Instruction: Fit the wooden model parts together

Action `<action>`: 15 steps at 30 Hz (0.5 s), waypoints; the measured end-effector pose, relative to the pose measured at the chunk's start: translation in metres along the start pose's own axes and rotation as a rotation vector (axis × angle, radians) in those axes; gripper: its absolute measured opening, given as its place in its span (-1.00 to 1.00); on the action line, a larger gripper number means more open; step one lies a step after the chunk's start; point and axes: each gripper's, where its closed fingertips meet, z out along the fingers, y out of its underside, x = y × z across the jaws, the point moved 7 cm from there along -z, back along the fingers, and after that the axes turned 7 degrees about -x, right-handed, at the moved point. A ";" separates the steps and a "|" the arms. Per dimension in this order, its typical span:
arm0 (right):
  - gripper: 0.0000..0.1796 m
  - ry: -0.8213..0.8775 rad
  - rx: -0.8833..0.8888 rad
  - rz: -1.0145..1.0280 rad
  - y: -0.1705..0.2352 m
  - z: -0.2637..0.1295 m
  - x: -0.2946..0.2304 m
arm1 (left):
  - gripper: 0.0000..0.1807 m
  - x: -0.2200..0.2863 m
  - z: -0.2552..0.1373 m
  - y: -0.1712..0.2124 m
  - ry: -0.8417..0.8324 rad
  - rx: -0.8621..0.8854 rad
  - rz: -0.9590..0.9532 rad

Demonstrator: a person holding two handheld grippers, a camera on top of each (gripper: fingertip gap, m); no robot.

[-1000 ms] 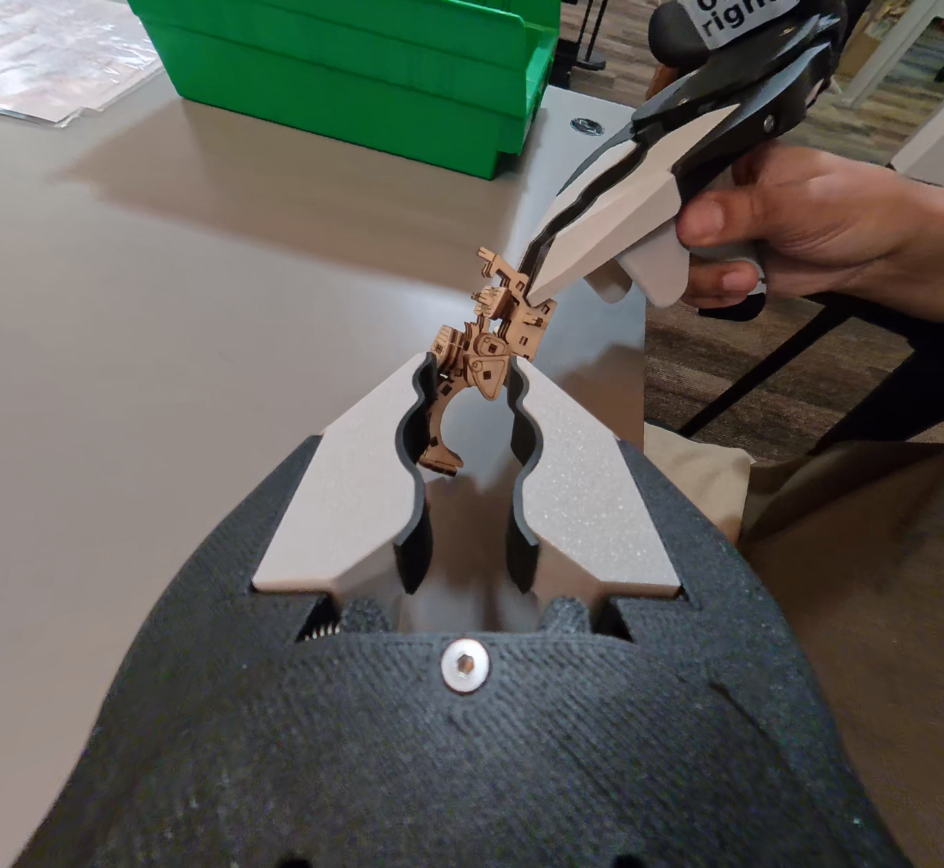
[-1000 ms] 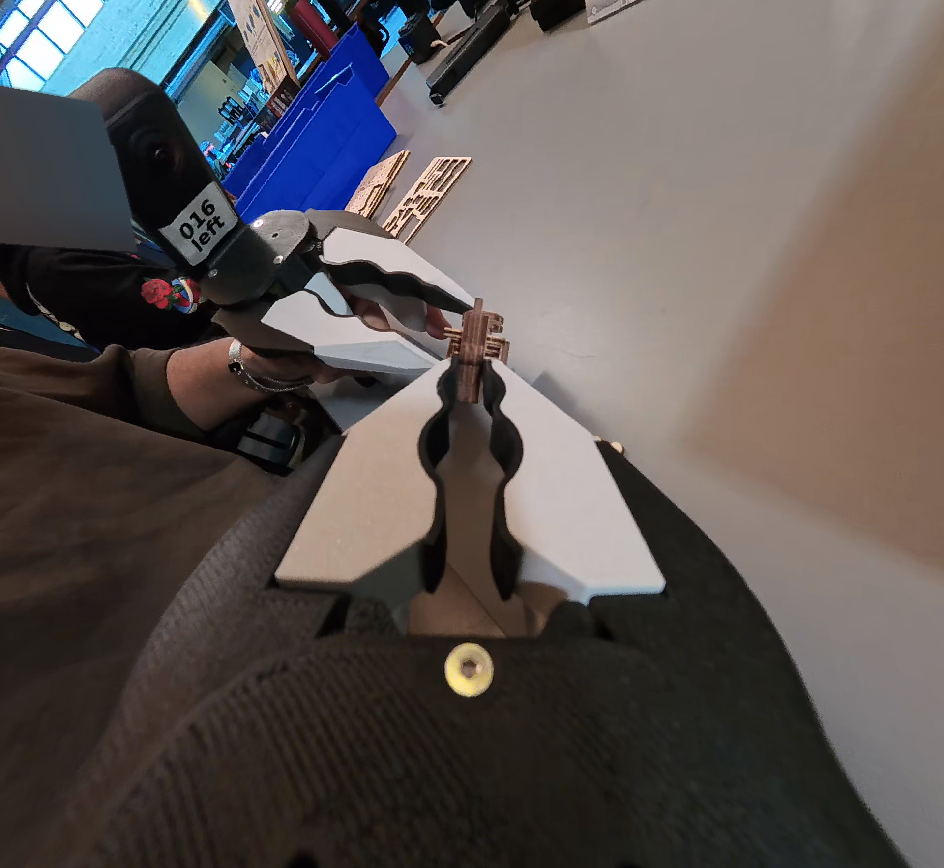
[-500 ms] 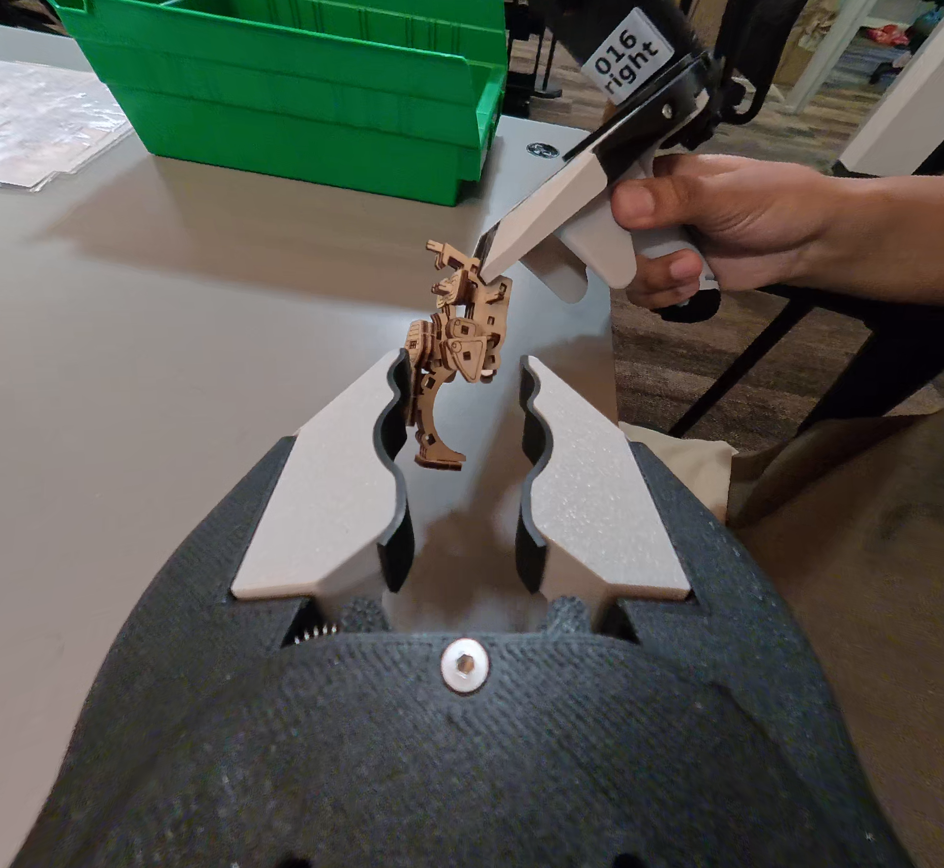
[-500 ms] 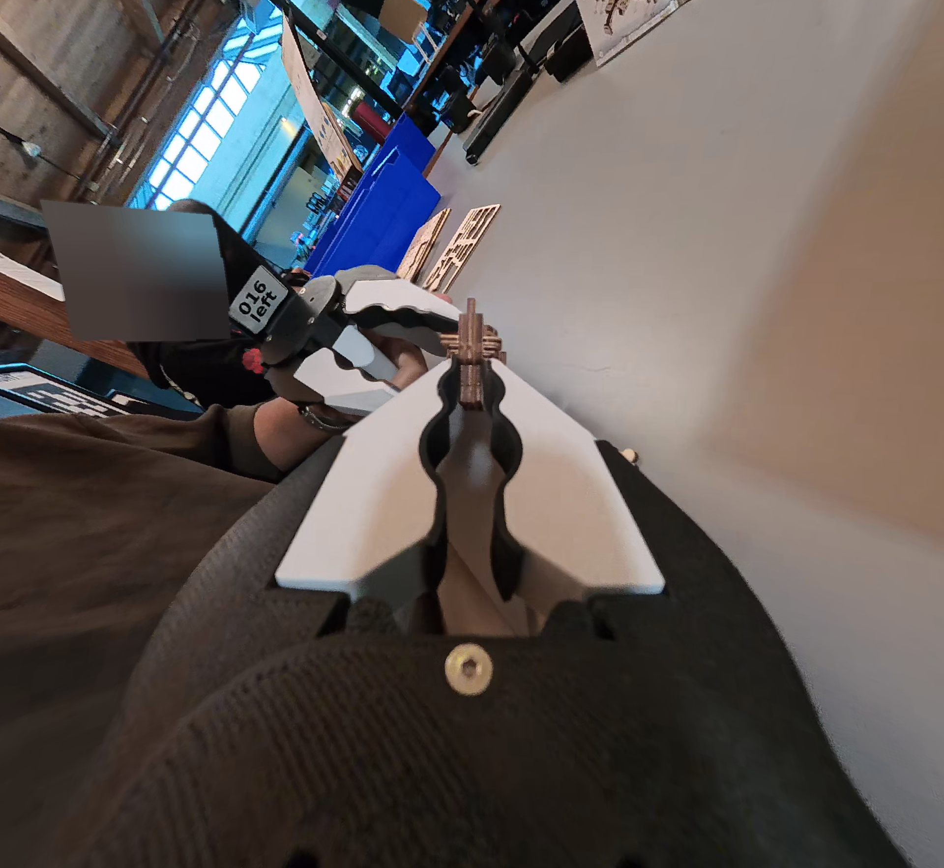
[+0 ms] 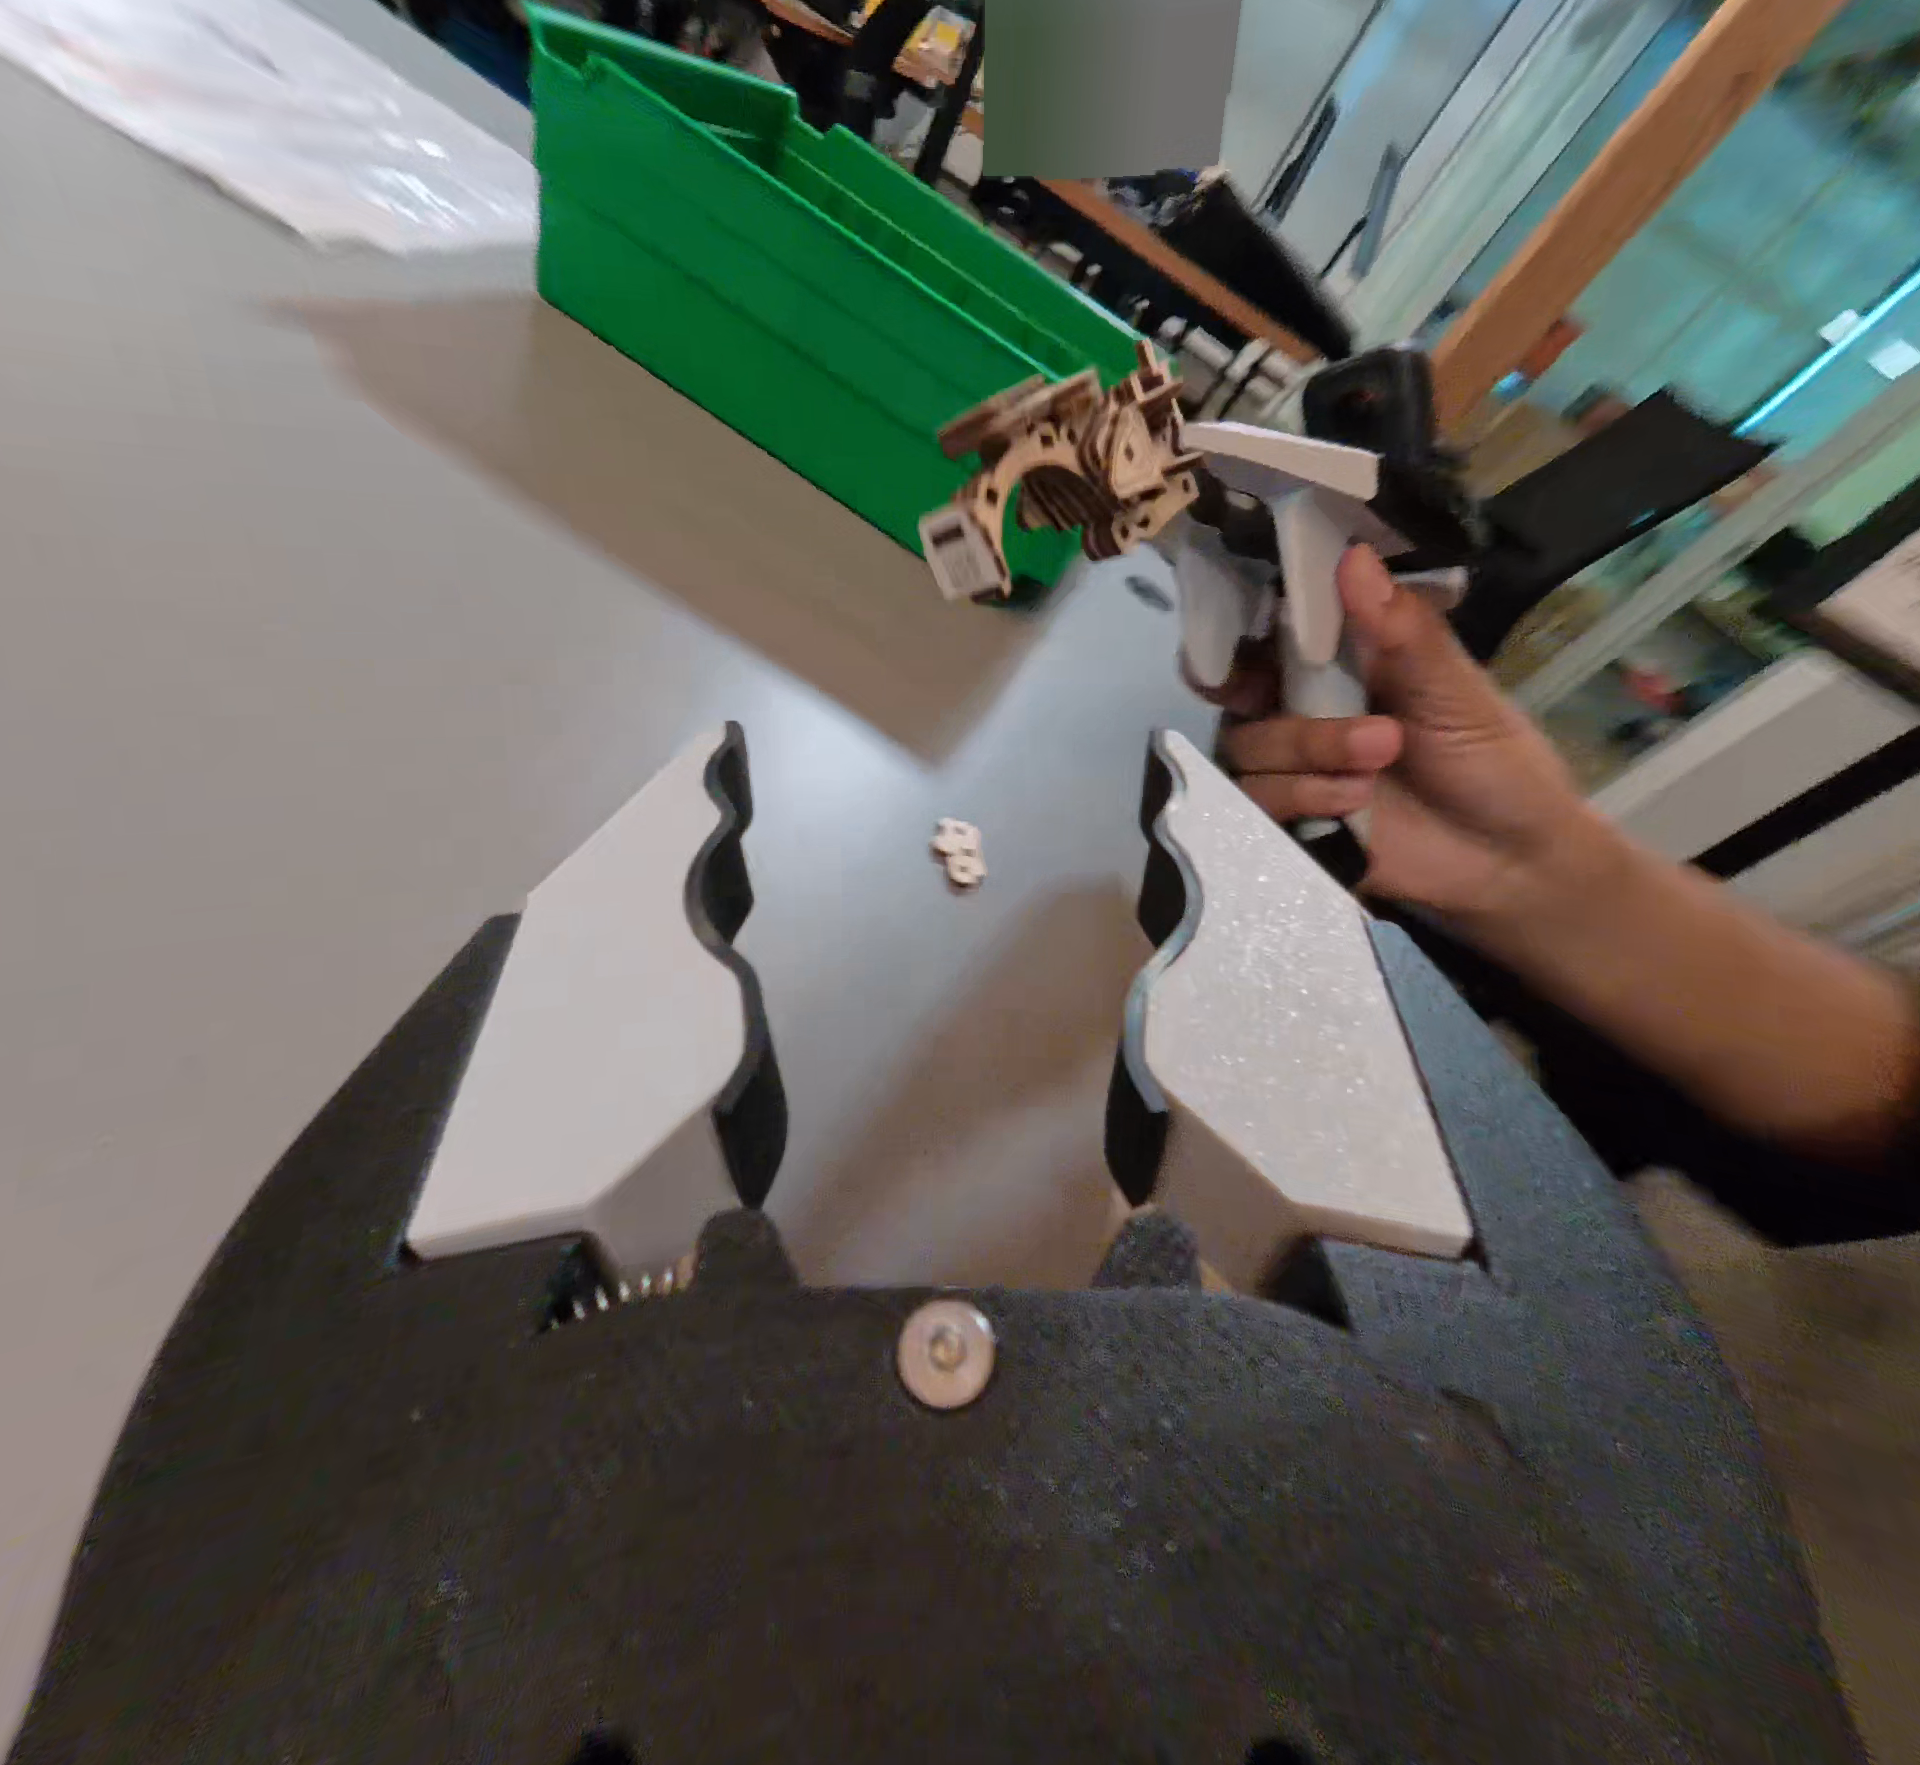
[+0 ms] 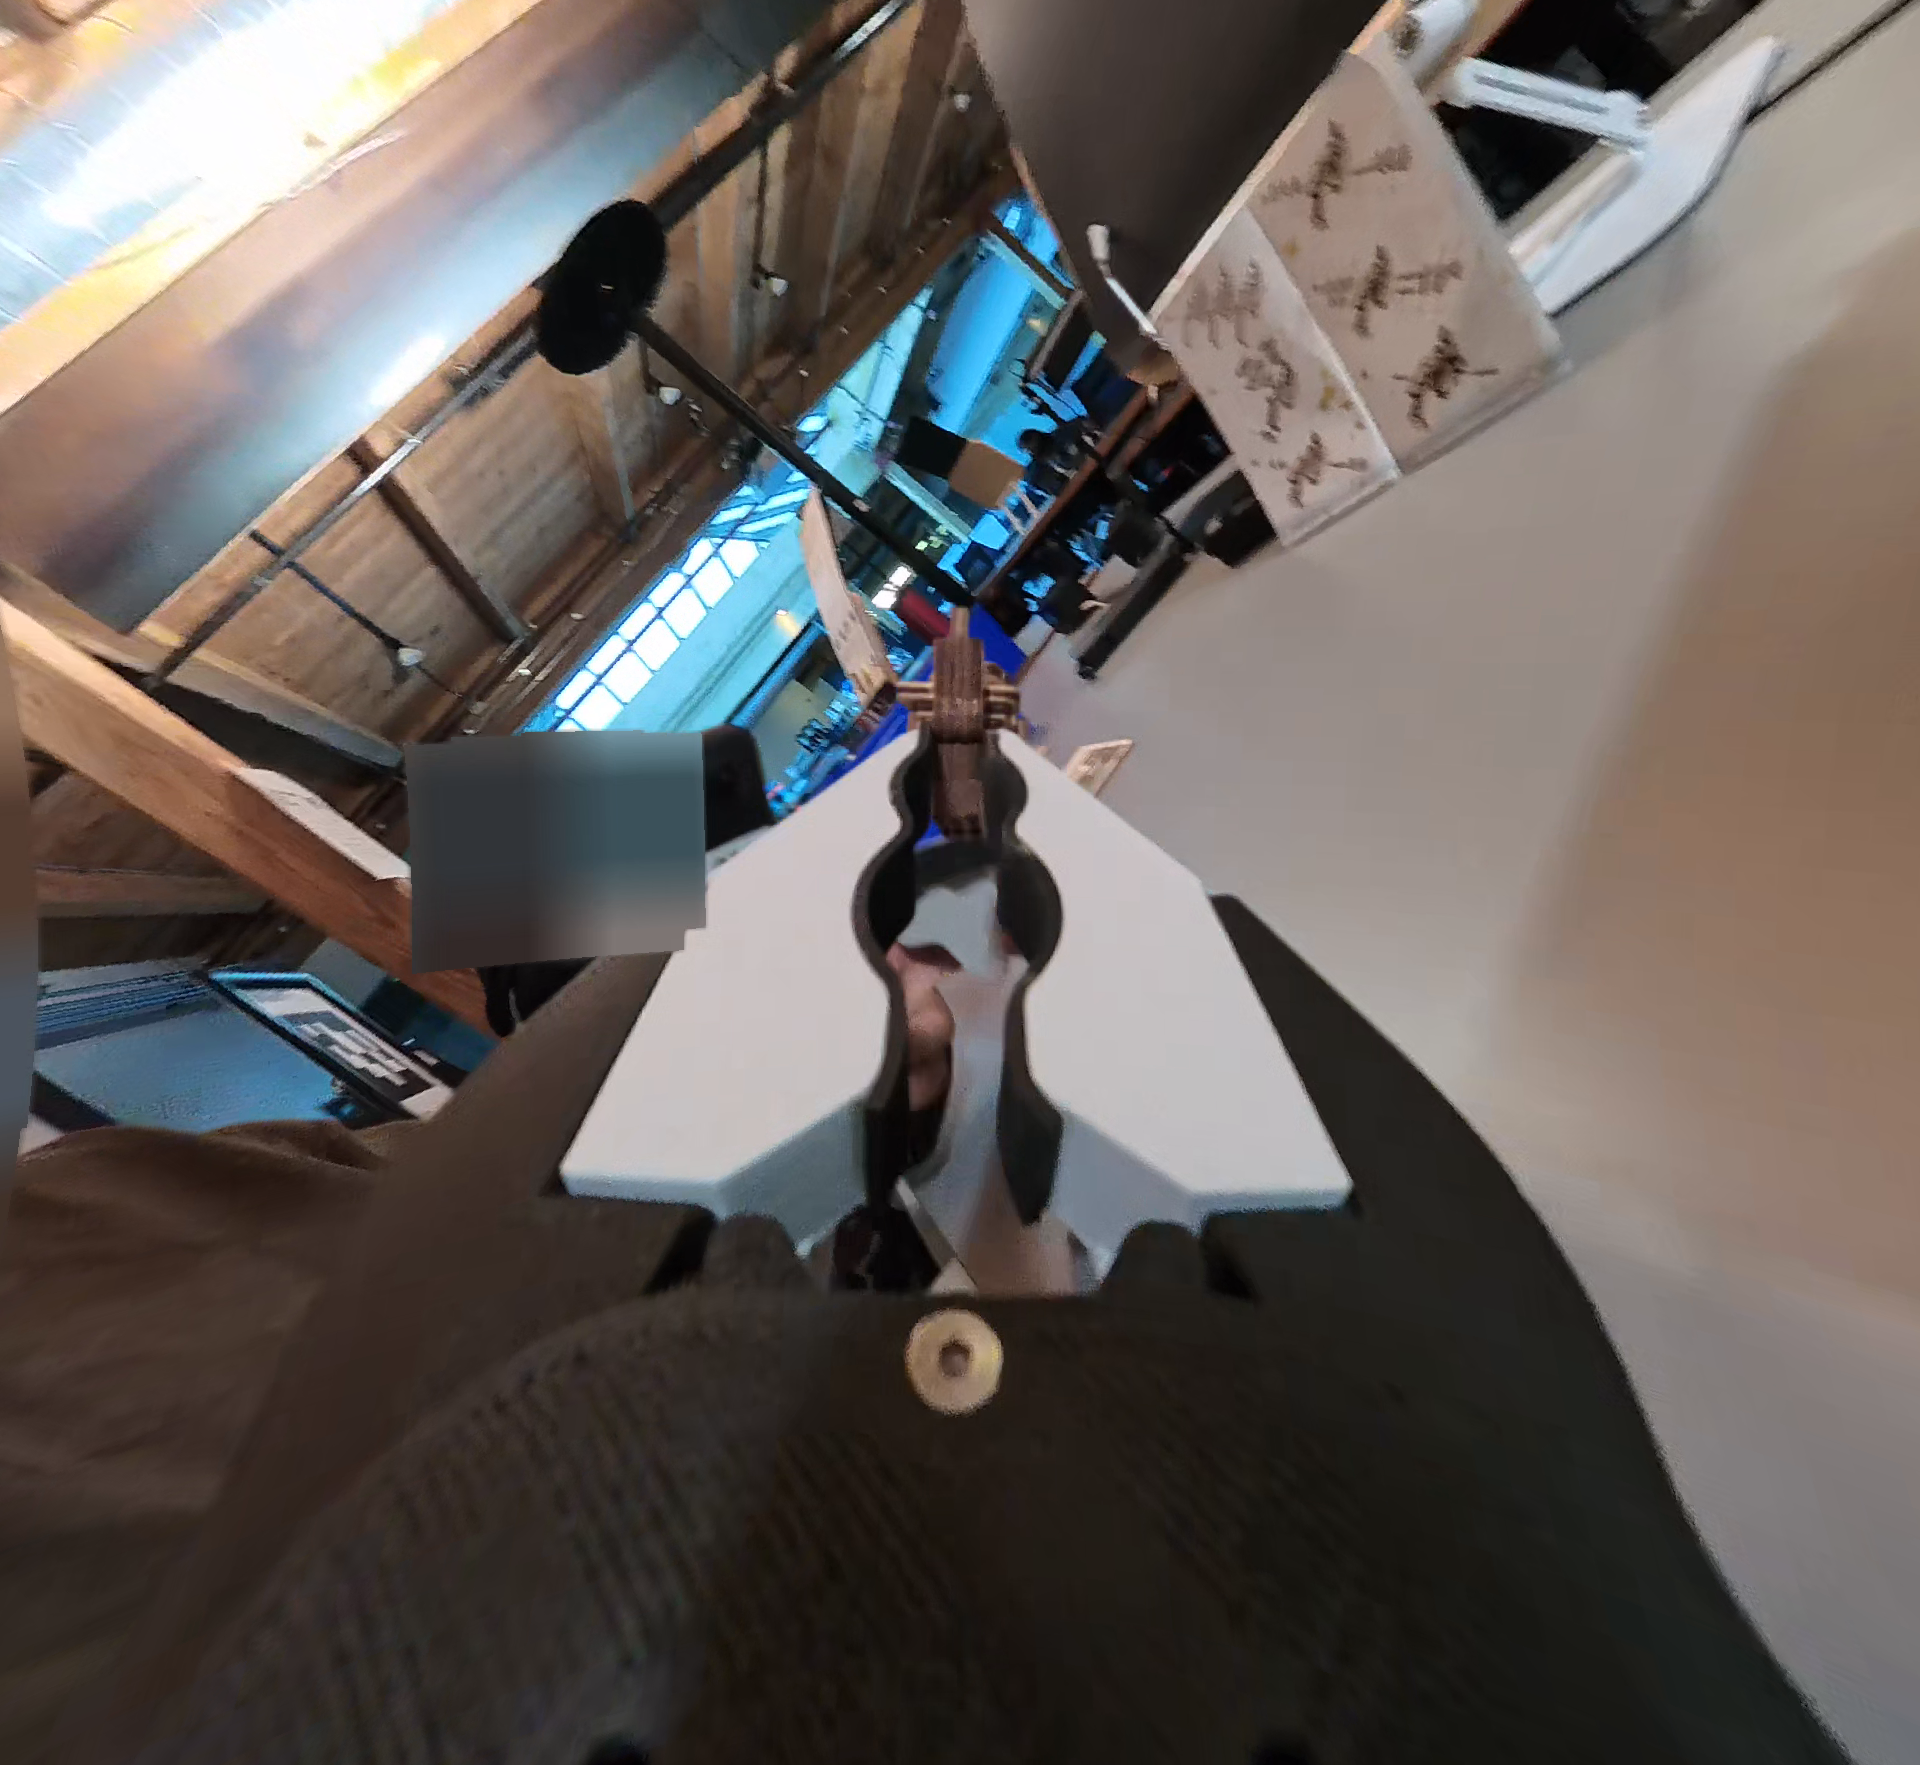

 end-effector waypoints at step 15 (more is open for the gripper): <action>-0.92 -0.467 -0.095 0.210 0.049 0.087 -0.045 | -0.66 0.032 -0.067 0.007 0.214 0.414 -0.328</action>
